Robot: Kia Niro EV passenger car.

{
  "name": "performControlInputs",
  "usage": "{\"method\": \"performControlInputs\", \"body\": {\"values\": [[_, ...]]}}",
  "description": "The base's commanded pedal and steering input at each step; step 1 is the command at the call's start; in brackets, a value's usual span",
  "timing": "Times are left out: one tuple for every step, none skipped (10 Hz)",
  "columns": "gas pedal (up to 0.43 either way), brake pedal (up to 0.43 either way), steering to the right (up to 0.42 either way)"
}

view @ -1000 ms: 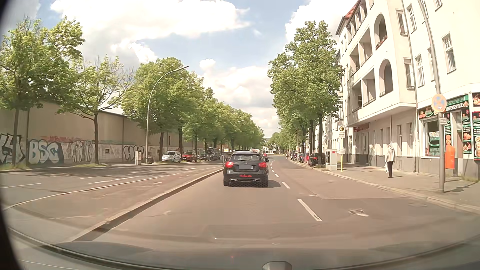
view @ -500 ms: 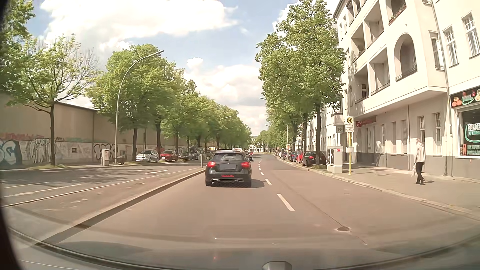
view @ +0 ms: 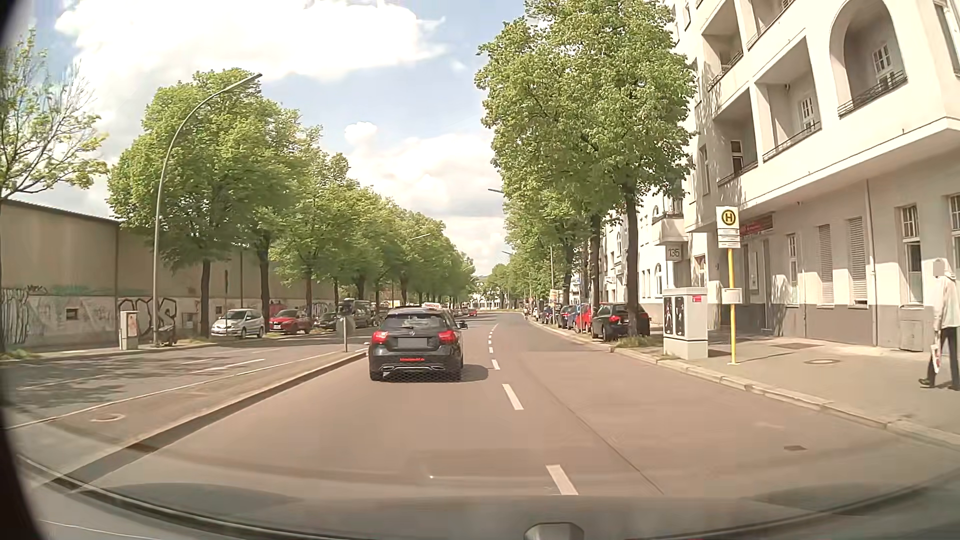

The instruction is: Follow the waypoints while adhering to traffic rules and regulations

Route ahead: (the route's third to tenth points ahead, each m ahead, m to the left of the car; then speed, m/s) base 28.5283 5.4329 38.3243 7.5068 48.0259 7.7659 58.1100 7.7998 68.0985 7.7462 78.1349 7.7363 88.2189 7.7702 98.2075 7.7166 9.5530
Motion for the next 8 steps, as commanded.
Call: {"method": "performControlInputs", "body": {"values": [[0.13,0.024,0.033],[0.13,0.018,0.034],[0.13,0.024,0.031],[0.13,0.024,0.028],[0.138,0.018,0.024],[0.15,0.024,0.019],[0.209,0.024,0.011],[0.209,0.024,0.006]]}}
